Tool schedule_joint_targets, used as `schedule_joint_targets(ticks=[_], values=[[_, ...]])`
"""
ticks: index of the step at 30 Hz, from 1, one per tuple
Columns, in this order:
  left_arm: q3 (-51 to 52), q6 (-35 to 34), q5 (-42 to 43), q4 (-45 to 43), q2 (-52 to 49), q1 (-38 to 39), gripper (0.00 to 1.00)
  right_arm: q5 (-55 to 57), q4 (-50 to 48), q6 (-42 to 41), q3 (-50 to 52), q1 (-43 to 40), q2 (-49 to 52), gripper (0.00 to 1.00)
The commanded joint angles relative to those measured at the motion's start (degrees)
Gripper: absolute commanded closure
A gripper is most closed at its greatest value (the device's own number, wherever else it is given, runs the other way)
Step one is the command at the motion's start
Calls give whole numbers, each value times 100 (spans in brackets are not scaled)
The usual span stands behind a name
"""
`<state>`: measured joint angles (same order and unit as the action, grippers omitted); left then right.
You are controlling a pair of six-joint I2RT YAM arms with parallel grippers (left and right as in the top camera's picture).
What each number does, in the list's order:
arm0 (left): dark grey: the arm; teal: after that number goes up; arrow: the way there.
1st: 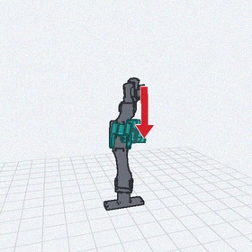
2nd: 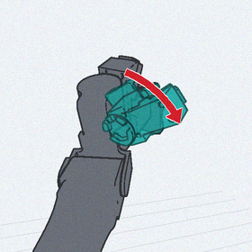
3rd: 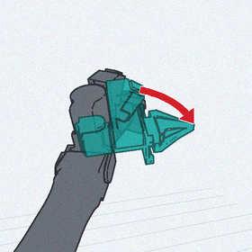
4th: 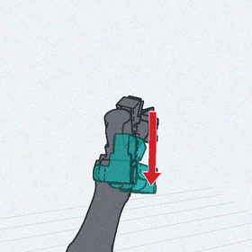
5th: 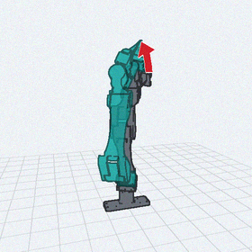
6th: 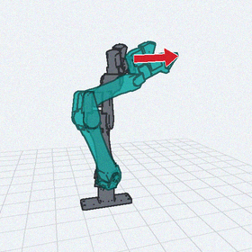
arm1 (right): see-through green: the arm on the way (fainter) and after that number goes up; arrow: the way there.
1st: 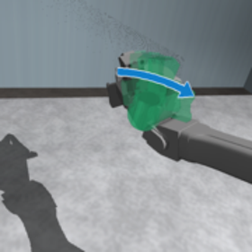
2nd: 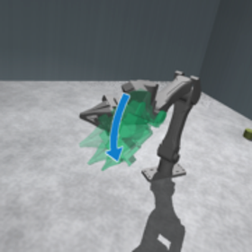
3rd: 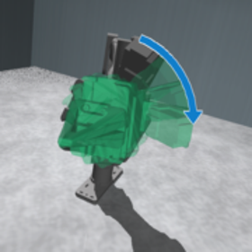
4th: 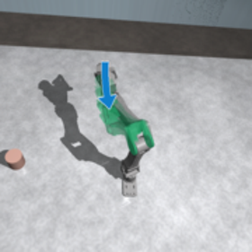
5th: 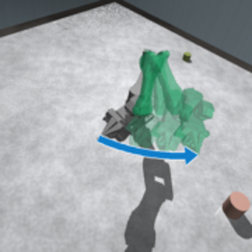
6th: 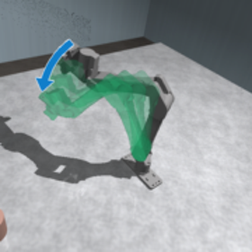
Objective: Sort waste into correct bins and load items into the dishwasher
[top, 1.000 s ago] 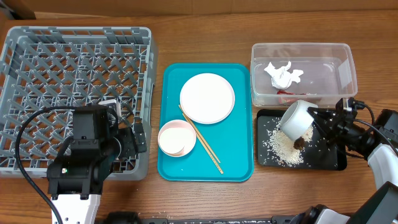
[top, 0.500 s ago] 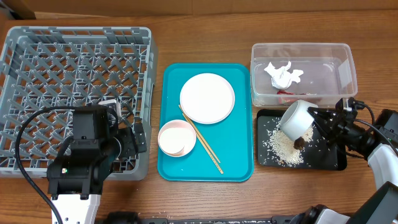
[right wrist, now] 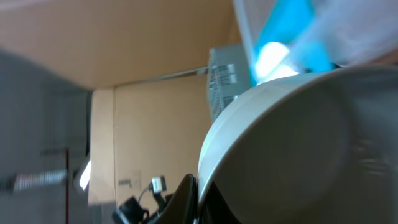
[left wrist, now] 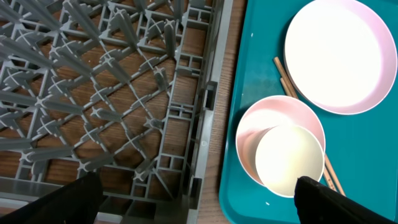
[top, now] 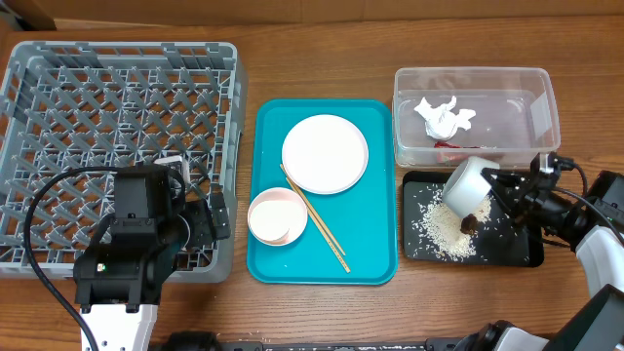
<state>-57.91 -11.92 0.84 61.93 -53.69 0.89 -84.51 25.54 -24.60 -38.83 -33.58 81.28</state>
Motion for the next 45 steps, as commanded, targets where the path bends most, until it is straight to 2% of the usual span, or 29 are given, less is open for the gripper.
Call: schedule_joint_targets(ticks=[1, 10, 16, 18, 24, 27, 31, 36, 45], values=[[-140, -35, 26, -9, 15, 26, 0, -546, -107, 450, -22, 63, -28, 96], [-140, -35, 26, -22, 15, 26, 0, -184, -256, 448, -24, 205, -28, 96], [-140, -35, 26, -26, 13, 26, 0, 887, 37, 448, -304, 1209, -186, 96], [-140, -35, 26, -20, 13, 26, 0, 1421, 286, 452, -555, 1633, -297, 96], [-140, -35, 24, -22, 13, 26, 0, 3982, 1755, 848, -1956, 3383, -501, 96], [-140, -35, 24, -24, 13, 26, 0, 5515, 2070, 861, -2518, 4299, -496, 96], [-140, -33, 26, -22, 13, 26, 0, 6830, 1513, 1423, -2686, 5525, -466, 96], [-140, -35, 26, -15, 13, 26, 0, 8249, 730, 1613, -2682, 6467, -79, 96], [-140, -35, 26, -17, 13, 26, 0, 8487, -280, 1611, -2682, 7036, 1421, 96]])
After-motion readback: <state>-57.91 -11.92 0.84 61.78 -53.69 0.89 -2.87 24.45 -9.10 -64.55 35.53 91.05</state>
